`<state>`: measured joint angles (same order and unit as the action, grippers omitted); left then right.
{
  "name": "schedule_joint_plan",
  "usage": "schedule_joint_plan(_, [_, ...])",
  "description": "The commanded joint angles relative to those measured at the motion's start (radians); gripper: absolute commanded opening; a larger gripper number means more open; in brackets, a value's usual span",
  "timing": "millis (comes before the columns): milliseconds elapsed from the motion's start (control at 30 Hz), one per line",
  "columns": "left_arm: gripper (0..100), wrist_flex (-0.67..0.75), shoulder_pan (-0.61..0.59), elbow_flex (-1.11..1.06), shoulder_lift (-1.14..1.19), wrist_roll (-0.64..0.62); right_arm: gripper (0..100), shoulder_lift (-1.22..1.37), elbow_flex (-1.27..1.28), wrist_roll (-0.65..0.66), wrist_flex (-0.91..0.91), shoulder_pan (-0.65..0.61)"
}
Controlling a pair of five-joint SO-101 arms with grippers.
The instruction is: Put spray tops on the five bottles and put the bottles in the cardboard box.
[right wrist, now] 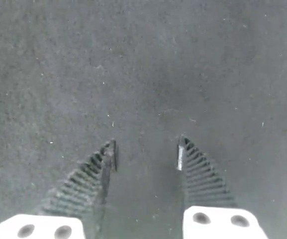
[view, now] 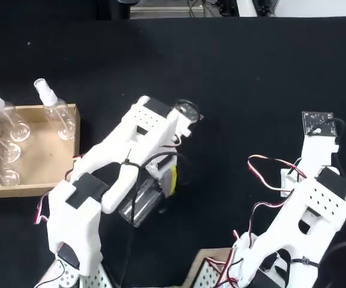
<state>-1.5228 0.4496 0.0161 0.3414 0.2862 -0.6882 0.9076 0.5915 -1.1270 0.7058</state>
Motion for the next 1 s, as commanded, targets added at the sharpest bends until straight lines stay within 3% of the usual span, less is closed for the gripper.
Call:
schedule_joint_plan(0, [32,-0.014,0.008,0.061,0.048,-0.012,17.0,-0.036,-0.019,-0.009,0.020,-0.012])
schedule_joint_plan(367, [21,-0.015,0.050,0.067,0.103,-0.011,17.0,-0.038,-0.021,-0.009,0.020,-0.011])
schedule_joint_plan(533, [8,0.003,0.054,0.025,0.069,-0.012,17.0,-0.041,-0.022,-0.009,0.020,-0.011])
schedule_joint_plan(800, [8,0.003,-0.016,-0.081,-0.311,-0.011,17.0,-0.038,-0.035,-0.011,0.018,-0.032])
schedule_joint_plan(967, [8,0.186,-0.065,-0.357,-0.470,-0.005,17.0,-0.041,-0.073,-0.011,-0.057,-0.069])
